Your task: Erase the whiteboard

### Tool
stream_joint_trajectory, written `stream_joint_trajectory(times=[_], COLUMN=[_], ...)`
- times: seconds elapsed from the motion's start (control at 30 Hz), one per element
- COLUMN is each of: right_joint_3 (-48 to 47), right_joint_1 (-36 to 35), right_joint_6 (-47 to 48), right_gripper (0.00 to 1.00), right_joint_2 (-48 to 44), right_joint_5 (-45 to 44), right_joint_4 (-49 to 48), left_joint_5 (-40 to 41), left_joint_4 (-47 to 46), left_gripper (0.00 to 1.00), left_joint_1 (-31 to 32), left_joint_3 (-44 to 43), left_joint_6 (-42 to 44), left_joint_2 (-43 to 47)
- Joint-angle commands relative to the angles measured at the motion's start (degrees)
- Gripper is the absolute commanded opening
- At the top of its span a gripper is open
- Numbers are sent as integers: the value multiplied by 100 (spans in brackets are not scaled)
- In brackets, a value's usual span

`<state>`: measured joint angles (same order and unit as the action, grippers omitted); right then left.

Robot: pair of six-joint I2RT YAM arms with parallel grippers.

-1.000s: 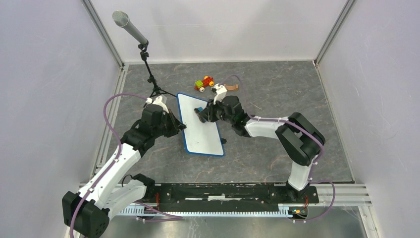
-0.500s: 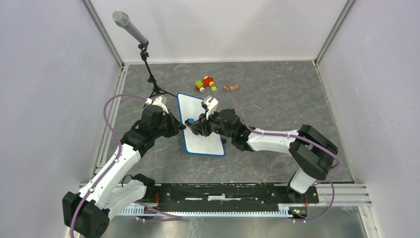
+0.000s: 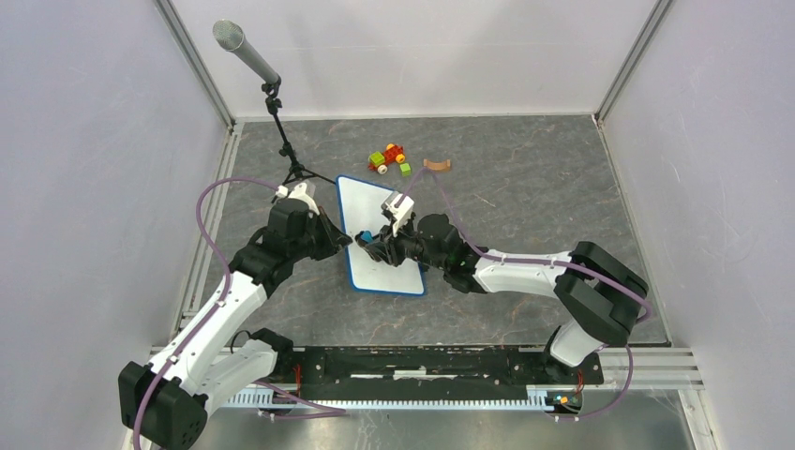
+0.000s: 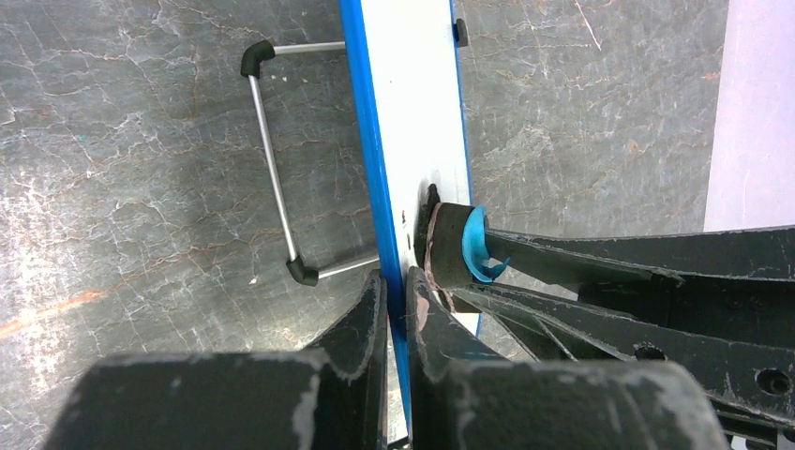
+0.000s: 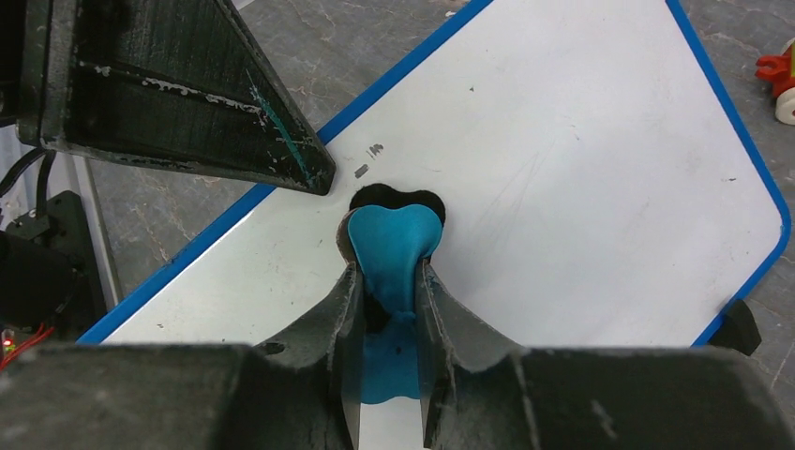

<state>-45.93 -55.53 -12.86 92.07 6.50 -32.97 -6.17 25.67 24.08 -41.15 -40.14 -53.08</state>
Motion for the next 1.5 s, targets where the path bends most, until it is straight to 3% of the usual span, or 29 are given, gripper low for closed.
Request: stream_joint_trajectory(times=[0.0,0.23,0.63,0.77,1.0,1.13,1.3,1.47], right_joint_3=[105,108,158,580,974,1245,1481,1913], right_joint_1=[-417,-813,-907,-915,-945,-913,-497,441], right_joint_6=[255,918,1491,1567,1763,1836,1398,375], right_gripper=[26,26,26,27,26,26,26,25], right_joint_2=[37,-330,-442,-544,-880,-1113,-1039,-1158], right_joint_5=[444,579,1489,1690,1573,1046,924,701], right_joint_4=[509,660,864,765,720,620,198,-257], left_joint_5=[-764,-781,-751,-748,-742,-718,-737,-745], left_joint_4=[30,11,69,142,201,202,207,230], left_gripper=[2,2,2,2,2,2,2,2], left_joint_1=[176,177,181,177,177,183,176,176], left_joint_3=[201,203,176,127,12,27,50,56], left_joint_6=[229,167,186,214,249,248,260,296], left_joint_2=[-132,-89,-53,-60,-157,-128,-100,-71])
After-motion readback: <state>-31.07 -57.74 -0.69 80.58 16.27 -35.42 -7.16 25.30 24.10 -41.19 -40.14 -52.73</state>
